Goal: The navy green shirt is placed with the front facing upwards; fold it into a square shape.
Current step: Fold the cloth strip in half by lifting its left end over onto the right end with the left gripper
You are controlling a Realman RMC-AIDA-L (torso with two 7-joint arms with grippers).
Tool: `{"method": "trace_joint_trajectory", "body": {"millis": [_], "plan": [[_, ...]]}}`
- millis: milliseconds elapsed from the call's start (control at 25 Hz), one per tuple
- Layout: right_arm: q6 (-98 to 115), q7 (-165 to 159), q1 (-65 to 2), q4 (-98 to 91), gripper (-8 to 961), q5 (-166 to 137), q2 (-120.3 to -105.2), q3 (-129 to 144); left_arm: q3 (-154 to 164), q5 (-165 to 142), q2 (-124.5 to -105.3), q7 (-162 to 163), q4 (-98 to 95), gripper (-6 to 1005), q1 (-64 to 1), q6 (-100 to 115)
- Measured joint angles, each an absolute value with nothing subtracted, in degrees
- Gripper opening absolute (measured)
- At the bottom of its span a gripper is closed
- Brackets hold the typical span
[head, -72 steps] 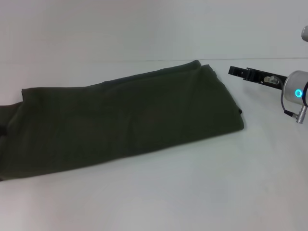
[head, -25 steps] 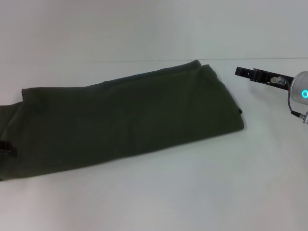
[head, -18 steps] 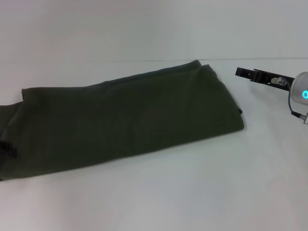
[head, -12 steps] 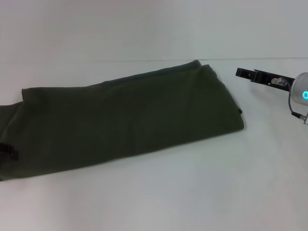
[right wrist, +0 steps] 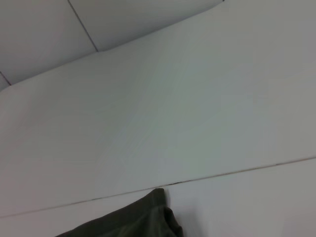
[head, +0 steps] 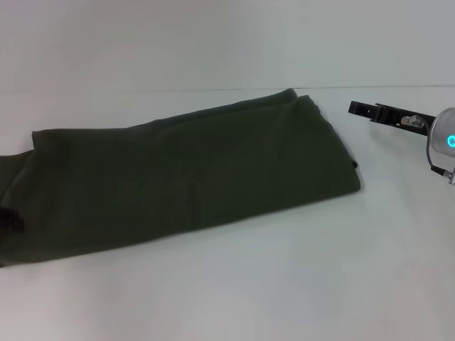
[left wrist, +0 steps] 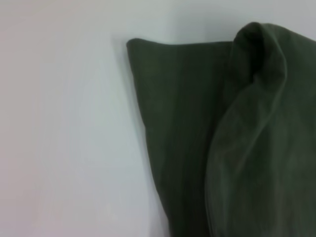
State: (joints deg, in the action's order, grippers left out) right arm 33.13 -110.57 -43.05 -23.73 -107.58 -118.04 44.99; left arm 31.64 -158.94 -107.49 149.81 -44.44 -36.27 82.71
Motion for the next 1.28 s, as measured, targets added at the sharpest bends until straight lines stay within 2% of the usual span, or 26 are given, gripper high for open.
{"method": "trace_joint_trajectory", "body": {"millis": [560, 1280], "plan": [[33.13, -110.57, -43.07, -23.73, 776, -107.58, -118.23, 45.0, 34.67, -159.16, -108.2, 151.21, -44.28, 860, -36.65, 80.76], [33.13, -110.57, -42.97, -23.73, 776, -107.58, -118.3, 45.0, 34.71, -158.81, -108.17, 150.83, -41.08, 859, -38.01, 81.08]]}}
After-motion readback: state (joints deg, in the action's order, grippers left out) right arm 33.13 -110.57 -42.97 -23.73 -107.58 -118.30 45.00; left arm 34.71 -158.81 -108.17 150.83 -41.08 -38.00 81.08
